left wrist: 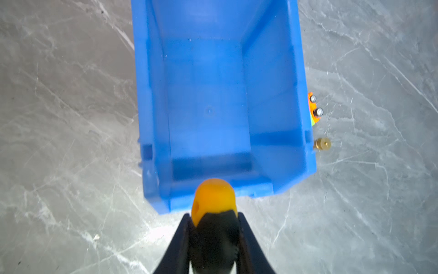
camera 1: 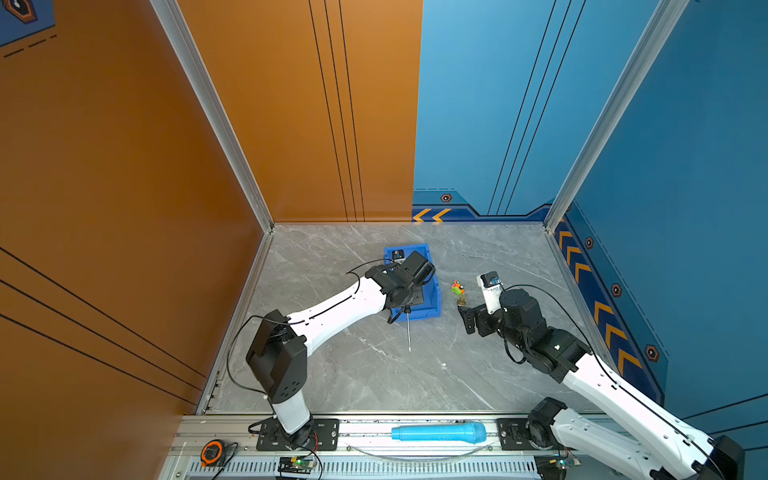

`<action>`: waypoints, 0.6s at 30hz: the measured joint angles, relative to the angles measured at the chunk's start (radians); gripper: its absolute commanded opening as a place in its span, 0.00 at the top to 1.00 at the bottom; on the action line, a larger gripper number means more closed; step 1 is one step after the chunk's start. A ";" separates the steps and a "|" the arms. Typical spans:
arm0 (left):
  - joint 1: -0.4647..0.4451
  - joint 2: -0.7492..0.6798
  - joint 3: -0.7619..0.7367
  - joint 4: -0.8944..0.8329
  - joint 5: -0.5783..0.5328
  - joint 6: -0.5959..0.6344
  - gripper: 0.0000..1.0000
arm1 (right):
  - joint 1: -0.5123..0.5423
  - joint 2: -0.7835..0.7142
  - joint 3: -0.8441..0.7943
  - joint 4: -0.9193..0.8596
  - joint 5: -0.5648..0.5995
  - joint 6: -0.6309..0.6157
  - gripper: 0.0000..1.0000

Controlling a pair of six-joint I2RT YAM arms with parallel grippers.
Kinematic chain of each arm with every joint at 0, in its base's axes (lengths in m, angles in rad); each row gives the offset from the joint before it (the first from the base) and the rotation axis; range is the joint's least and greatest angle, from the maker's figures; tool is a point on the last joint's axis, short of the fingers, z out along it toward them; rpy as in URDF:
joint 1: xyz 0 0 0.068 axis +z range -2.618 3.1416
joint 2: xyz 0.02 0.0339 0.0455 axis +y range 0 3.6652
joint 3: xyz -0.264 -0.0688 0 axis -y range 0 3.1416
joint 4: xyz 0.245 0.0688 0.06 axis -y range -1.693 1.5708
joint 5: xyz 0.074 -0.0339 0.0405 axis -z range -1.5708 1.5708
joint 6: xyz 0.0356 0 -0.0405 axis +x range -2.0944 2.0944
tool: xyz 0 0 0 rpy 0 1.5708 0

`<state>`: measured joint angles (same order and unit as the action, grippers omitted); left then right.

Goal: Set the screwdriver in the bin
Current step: 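Carry the screwdriver with the left gripper over the blue bin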

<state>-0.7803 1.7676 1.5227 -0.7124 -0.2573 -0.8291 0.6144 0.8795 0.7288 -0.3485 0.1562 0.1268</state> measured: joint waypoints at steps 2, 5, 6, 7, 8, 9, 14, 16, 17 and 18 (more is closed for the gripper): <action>0.031 0.066 0.074 -0.006 0.007 0.021 0.99 | -0.003 0.005 0.001 0.000 0.000 0.000 0.00; 0.077 0.165 0.184 -0.010 0.023 0.048 1.00 | -0.007 0.021 0.011 -0.001 0.000 0.000 0.00; 0.092 0.198 0.220 -0.010 0.026 0.055 0.99 | -0.008 0.029 0.018 -0.002 0.000 0.000 0.00; 0.103 0.223 0.249 -0.010 0.031 0.059 0.99 | -0.008 0.035 0.023 -0.002 0.001 0.000 0.00; 0.116 0.252 0.280 -0.010 0.034 0.065 0.99 | -0.009 0.041 0.028 -0.002 0.001 0.000 0.00; 0.128 0.280 0.308 -0.011 0.037 0.067 0.99 | -0.009 0.046 0.033 -0.002 0.002 0.000 0.00; 0.171 0.388 0.413 -0.014 0.055 0.074 0.98 | -0.013 0.072 0.058 -0.003 0.006 0.000 0.00; 0.181 0.422 0.448 -0.016 0.060 0.075 0.98 | -0.013 0.085 0.066 -0.003 0.013 0.000 0.00; 0.185 0.438 0.466 -0.016 0.061 0.077 0.98 | -0.013 0.093 0.071 -0.003 0.016 0.000 0.00; 0.187 0.453 0.482 -0.017 0.061 0.080 0.98 | -0.013 0.101 0.073 -0.003 0.021 0.000 0.00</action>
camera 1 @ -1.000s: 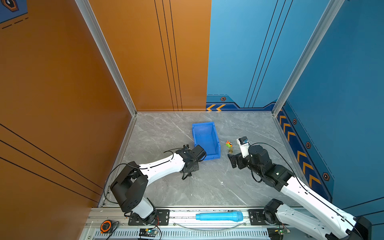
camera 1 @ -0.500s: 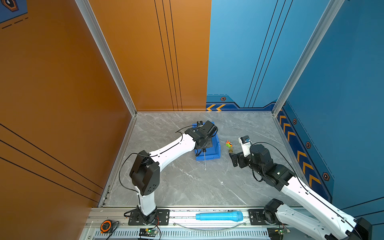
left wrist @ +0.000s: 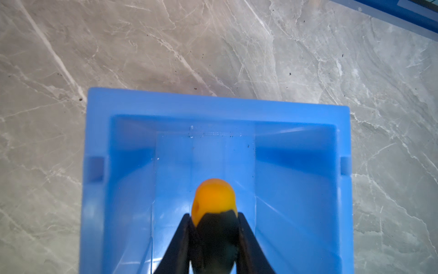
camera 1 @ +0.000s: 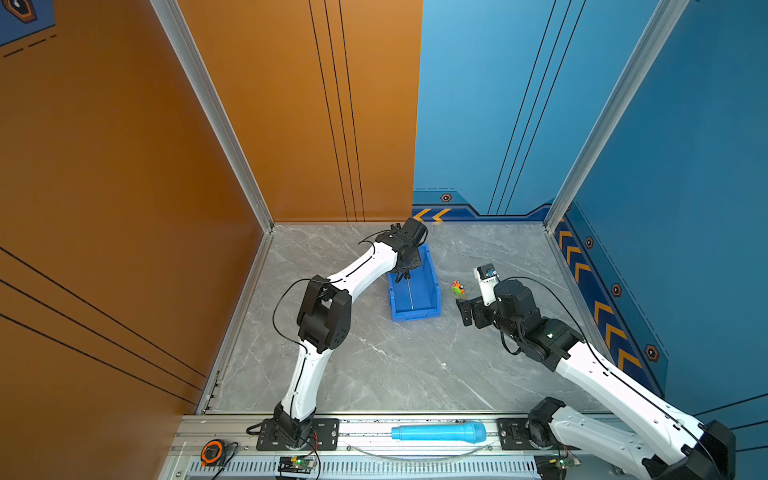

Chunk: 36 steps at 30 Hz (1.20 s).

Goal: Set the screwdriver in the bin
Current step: 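Carry the screwdriver with the left gripper over the blue bin, then lower the screwdriver into the bin and open the left gripper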

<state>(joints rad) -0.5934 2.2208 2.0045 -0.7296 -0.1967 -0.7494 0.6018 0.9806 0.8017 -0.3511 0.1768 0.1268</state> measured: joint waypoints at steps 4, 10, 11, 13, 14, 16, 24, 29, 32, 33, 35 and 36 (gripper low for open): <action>0.000 0.040 0.042 0.001 -0.001 0.002 0.97 | 0.000 0.029 0.006 0.000 0.007 0.000 0.00; -0.007 0.079 0.075 0.000 -0.023 0.010 0.96 | 0.000 0.056 0.014 0.003 0.008 0.000 0.00; -0.009 0.087 0.082 0.000 -0.030 0.010 0.96 | 0.000 0.060 0.015 0.003 0.008 0.000 0.00; -0.012 0.101 0.090 0.000 -0.039 0.011 0.96 | 0.000 0.063 0.015 0.003 0.009 0.000 0.00; -0.014 0.111 0.093 0.000 -0.042 0.011 0.95 | 0.000 0.064 0.015 0.003 0.010 0.000 0.00; -0.016 0.129 0.097 0.000 -0.051 0.011 0.95 | 0.000 0.063 0.016 0.003 0.010 0.000 0.00; -0.032 0.183 0.106 -0.001 -0.088 0.001 0.93 | 0.000 0.058 0.016 0.003 0.010 0.000 0.00; -0.036 0.202 0.113 -0.001 -0.091 -0.011 0.88 | 0.000 0.055 0.016 0.003 0.010 0.000 0.00; -0.037 0.207 0.113 0.000 -0.091 -0.017 0.83 | 0.000 0.049 0.016 0.003 0.010 0.000 0.00; -0.037 0.209 0.114 0.000 -0.091 -0.018 0.82 | -0.001 0.046 0.016 0.003 0.010 0.000 0.00; -0.038 0.212 0.117 0.000 -0.095 -0.018 0.81 | -0.004 0.037 0.016 0.003 0.010 0.000 0.00; -0.038 0.213 0.117 0.000 -0.095 -0.018 0.80 | -0.006 0.033 0.016 0.003 0.010 0.000 0.00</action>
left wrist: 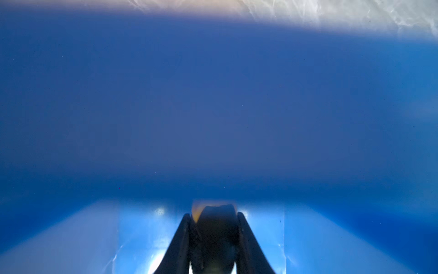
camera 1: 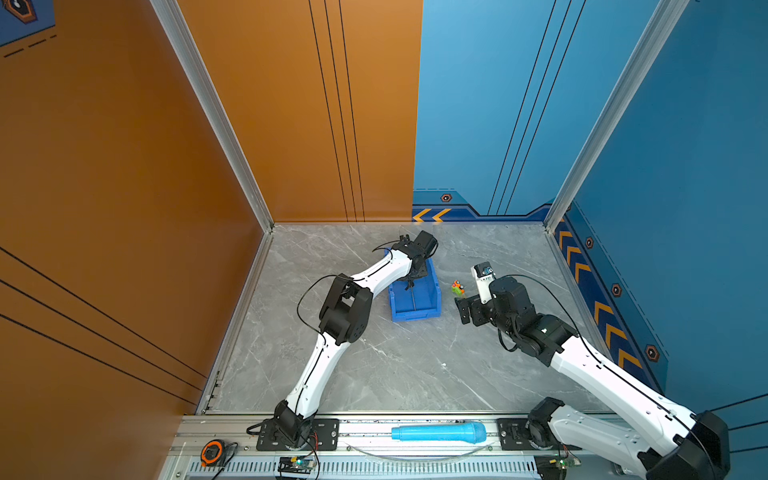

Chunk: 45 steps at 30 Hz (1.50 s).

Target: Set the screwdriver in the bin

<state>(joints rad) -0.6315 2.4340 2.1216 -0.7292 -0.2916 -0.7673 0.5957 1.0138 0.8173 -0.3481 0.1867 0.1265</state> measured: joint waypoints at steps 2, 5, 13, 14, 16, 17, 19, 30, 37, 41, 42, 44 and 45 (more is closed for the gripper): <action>0.000 0.000 0.000 0.000 0.000 0.000 0.75 | -0.002 -0.007 0.000 0.000 0.000 0.000 0.00; -0.001 0.000 0.000 0.000 0.000 0.000 0.71 | -0.003 -0.015 0.000 0.000 0.000 0.000 0.00; -0.006 0.000 0.000 0.000 -0.001 0.012 0.57 | -0.006 -0.027 0.000 0.000 0.001 0.000 0.00; -0.006 0.000 0.000 0.000 -0.001 0.016 0.56 | -0.007 -0.031 0.000 0.000 0.001 0.000 0.00; -0.006 0.000 0.000 0.000 -0.001 0.019 0.56 | -0.007 -0.034 0.000 0.000 0.001 0.000 0.00; -0.006 0.000 0.000 0.000 -0.001 0.020 0.56 | -0.007 -0.036 0.000 0.000 0.001 0.000 0.00; -0.006 0.000 0.000 0.000 -0.003 0.027 0.56 | -0.007 -0.038 0.000 0.000 0.001 0.000 0.00; -0.044 -0.130 -0.052 0.000 -0.028 0.088 0.37 | -0.007 -0.084 -0.007 0.011 0.011 0.001 0.00; -0.093 -0.381 -0.182 0.004 -0.071 0.107 0.19 | -0.020 -0.169 -0.055 0.019 0.016 0.001 0.00; -0.127 -0.499 -0.273 0.007 -0.085 0.135 0.08 | -0.032 -0.186 -0.065 0.019 0.015 0.004 0.00; -0.137 -0.530 -0.306 0.007 -0.090 0.146 0.07 | -0.037 -0.187 -0.065 0.019 0.016 0.005 0.00; -0.155 -0.584 -0.365 0.006 -0.095 0.174 0.04 | -0.046 -0.191 -0.065 0.018 0.015 0.010 0.00; -0.165 -0.615 -0.401 0.007 -0.096 0.193 0.02 | -0.049 -0.194 -0.065 0.018 0.016 0.014 0.00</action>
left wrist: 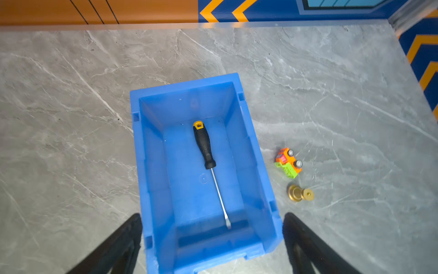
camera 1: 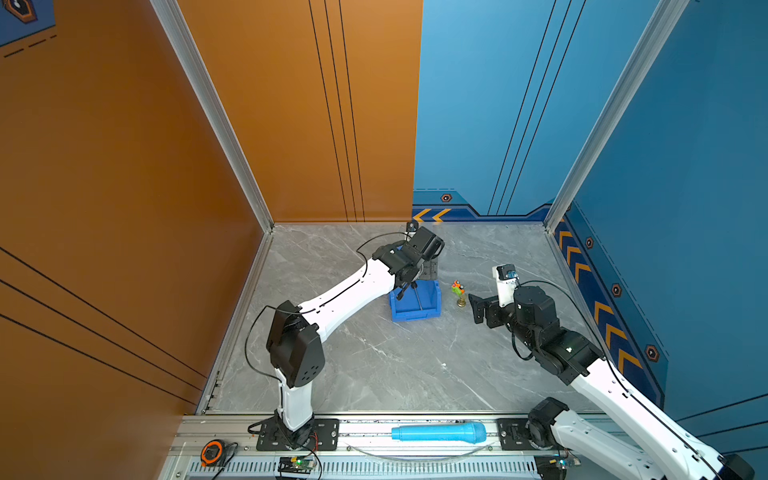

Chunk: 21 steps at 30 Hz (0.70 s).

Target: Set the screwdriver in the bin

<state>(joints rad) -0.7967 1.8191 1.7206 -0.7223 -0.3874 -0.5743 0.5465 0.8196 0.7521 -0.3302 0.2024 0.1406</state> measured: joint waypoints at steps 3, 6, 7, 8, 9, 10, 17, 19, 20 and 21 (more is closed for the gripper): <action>-0.032 -0.103 -0.133 0.026 -0.003 0.061 0.02 | -0.011 -0.018 -0.003 0.000 0.011 0.022 0.00; -0.048 -0.237 -0.306 0.078 -0.006 0.107 0.02 | -0.027 -0.031 -0.011 -0.002 0.024 0.048 0.00; -0.050 -0.293 -0.376 0.096 -0.006 0.120 0.02 | -0.032 -0.031 -0.012 -0.004 0.031 0.058 0.00; -0.048 -0.344 -0.437 0.114 -0.006 0.130 0.02 | -0.037 -0.031 -0.012 -0.010 0.038 0.068 0.00; -0.042 -0.402 -0.502 0.136 -0.010 0.142 0.02 | -0.042 -0.031 -0.012 -0.017 0.045 0.076 0.00; -0.035 -0.460 -0.564 0.157 -0.014 0.153 0.02 | -0.047 -0.031 -0.013 -0.023 0.057 0.087 0.00; 0.074 -0.834 -0.958 0.317 -0.086 0.227 0.02 | -0.071 -0.052 -0.092 -0.028 0.181 0.119 0.00; 0.148 -0.933 -1.049 0.327 -0.103 0.232 0.02 | -0.080 -0.078 -0.144 -0.009 0.221 0.119 0.00; 0.186 -0.977 -1.082 0.332 -0.110 0.236 0.02 | -0.089 -0.089 -0.167 0.006 0.227 0.114 0.00; 0.232 -1.025 -1.119 0.344 -0.114 0.238 0.02 | -0.103 -0.101 -0.201 0.039 0.230 0.098 0.00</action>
<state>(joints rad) -0.5648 0.7940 0.6014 -0.3786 -0.5018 -0.3359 0.4435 0.7181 0.5507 -0.2909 0.4324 0.2390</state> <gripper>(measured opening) 0.980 0.999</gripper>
